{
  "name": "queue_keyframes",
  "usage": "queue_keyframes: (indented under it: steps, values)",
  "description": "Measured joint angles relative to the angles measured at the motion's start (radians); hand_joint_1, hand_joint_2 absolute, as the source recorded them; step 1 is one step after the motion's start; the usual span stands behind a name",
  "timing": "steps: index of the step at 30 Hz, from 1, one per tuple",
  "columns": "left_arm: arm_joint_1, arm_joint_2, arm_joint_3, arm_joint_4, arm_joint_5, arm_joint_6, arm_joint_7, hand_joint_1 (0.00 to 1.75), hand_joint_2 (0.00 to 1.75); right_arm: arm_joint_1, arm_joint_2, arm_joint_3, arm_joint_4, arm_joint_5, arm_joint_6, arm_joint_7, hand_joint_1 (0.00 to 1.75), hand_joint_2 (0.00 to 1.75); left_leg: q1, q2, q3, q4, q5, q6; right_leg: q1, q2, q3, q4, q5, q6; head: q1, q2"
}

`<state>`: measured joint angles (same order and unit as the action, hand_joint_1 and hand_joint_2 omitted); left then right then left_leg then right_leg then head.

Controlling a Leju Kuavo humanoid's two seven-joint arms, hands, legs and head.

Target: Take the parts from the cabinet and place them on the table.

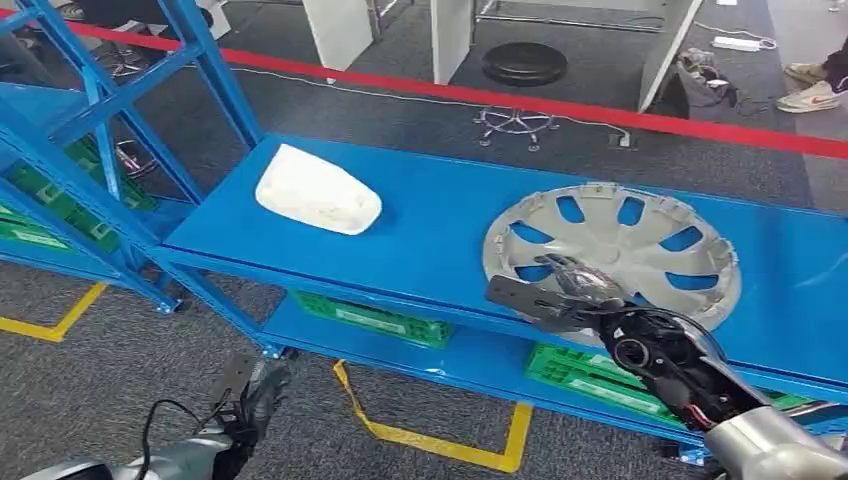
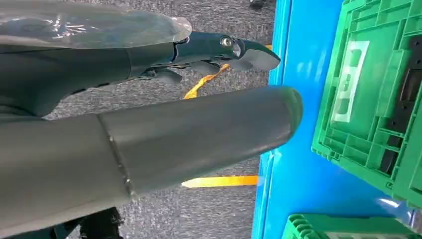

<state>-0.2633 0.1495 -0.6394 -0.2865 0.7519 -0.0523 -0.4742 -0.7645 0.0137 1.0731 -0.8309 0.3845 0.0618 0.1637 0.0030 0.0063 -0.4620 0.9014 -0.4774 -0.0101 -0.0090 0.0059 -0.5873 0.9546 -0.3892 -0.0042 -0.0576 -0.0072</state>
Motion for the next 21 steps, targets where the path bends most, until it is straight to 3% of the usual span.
queue_keyframes:
  steps: [21]
  values:
    - [0.003,0.000,0.000,0.000,0.013,0.005,-0.008,0.00,0.00,-0.027,0.173,0.000,0.178,-0.007,-0.017,-0.083,0.00,1.75,0.001,0.001,0.001,0.000,0.000,0.000,0.001,0.001,0.001,0.000,0.000,0.000,0.000,0.000]
